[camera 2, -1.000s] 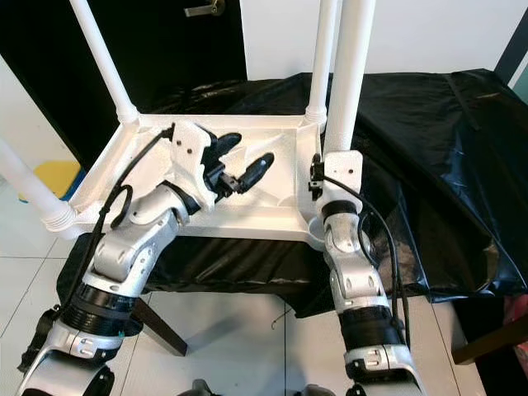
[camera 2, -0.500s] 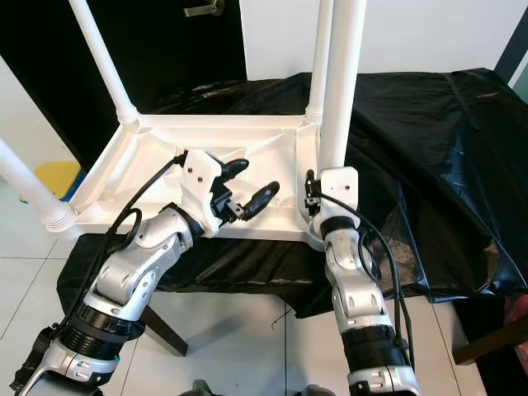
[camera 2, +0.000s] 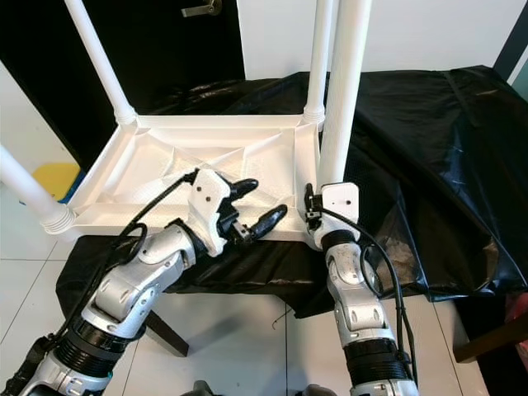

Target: Building children table

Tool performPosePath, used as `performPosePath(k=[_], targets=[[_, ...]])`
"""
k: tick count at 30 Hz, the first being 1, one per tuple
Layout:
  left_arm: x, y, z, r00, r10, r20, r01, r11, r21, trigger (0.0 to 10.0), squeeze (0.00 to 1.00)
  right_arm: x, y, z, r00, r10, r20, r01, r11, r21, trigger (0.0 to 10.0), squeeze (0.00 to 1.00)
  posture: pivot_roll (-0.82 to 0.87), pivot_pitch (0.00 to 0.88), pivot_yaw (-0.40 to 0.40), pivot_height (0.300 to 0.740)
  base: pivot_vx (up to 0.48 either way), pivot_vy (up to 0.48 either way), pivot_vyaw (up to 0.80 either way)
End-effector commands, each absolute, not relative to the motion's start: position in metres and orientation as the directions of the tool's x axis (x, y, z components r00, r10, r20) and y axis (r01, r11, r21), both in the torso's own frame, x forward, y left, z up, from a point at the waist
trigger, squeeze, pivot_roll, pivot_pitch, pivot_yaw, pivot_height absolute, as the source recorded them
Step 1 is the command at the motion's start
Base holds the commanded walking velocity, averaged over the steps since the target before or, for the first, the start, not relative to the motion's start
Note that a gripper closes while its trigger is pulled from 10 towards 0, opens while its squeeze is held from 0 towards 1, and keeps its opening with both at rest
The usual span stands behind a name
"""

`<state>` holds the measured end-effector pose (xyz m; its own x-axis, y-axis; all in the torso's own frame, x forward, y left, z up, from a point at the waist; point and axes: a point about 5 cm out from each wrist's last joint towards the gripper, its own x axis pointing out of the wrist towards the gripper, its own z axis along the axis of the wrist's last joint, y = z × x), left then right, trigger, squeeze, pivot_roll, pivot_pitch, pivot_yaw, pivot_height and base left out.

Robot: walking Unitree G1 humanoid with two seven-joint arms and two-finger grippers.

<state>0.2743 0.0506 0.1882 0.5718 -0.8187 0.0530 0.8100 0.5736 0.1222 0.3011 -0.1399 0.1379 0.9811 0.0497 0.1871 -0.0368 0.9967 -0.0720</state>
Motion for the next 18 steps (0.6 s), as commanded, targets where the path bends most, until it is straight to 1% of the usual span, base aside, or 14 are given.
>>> performPosePath(k=[1, 10, 12, 13, 14, 18], targets=[[0.264, 0.047, 0.189, 0.405, -0.914, 0.028, 0.904, 0.405, 0.136, 10.0, 0.00, 0.299, -0.141, 0.124, 0.990, 0.048, 0.133, -0.041, 0.998, -0.052, 10.0, 0.00, -0.12, 0.045, 0.064, 0.740, 0.000, 0.000, 0.00], [0.265, 0.050, 0.190, 0.421, -0.907, 0.024, 0.897, 0.421, 0.138, 10.0, 0.00, 0.299, -0.136, 0.115, 0.989, 0.089, 0.115, -0.090, 0.996, 0.004, 10.0, 0.00, -0.11, 0.046, 0.068, 0.740, 0.000, 0.000, 0.00], [0.265, 0.051, 0.191, 0.425, -0.905, 0.025, 0.895, 0.424, 0.140, 10.0, 0.00, 0.297, -0.131, 0.109, 0.982, 0.156, 0.110, -0.156, 0.988, -0.014, 10.0, 0.00, -0.11, 0.047, 0.071, 0.740, 0.000, 0.000, 0.00], [0.265, 0.051, 0.191, 0.425, -0.905, 0.025, 0.895, 0.424, 0.140, 10.0, 0.00, 0.297, -0.131, 0.109, 0.982, 0.156, 0.110, -0.156, 0.988, -0.014, 10.0, 0.00, -0.11, 0.047, 0.071, 0.740, 0.000, 0.000, 0.00], [0.265, 0.051, 0.193, 0.426, -0.904, 0.028, 0.894, 0.426, 0.139, 10.0, 0.00, 0.293, -0.128, 0.103, 0.966, 0.232, 0.110, -0.225, 0.972, -0.069, 10.0, 0.00, -0.11, 0.051, 0.080, 0.740, 0.000, 0.000, 0.00], [0.265, 0.051, 0.193, 0.426, -0.904, 0.028, 0.894, 0.425, 0.139, 10.0, 0.00, 0.290, -0.129, 0.099, 0.955, 0.276, 0.108, -0.264, 0.958, -0.111, 10.0, 0.00, -0.11, 0.054, 0.084, 0.740, 0.000, 0.000, 0.00]])
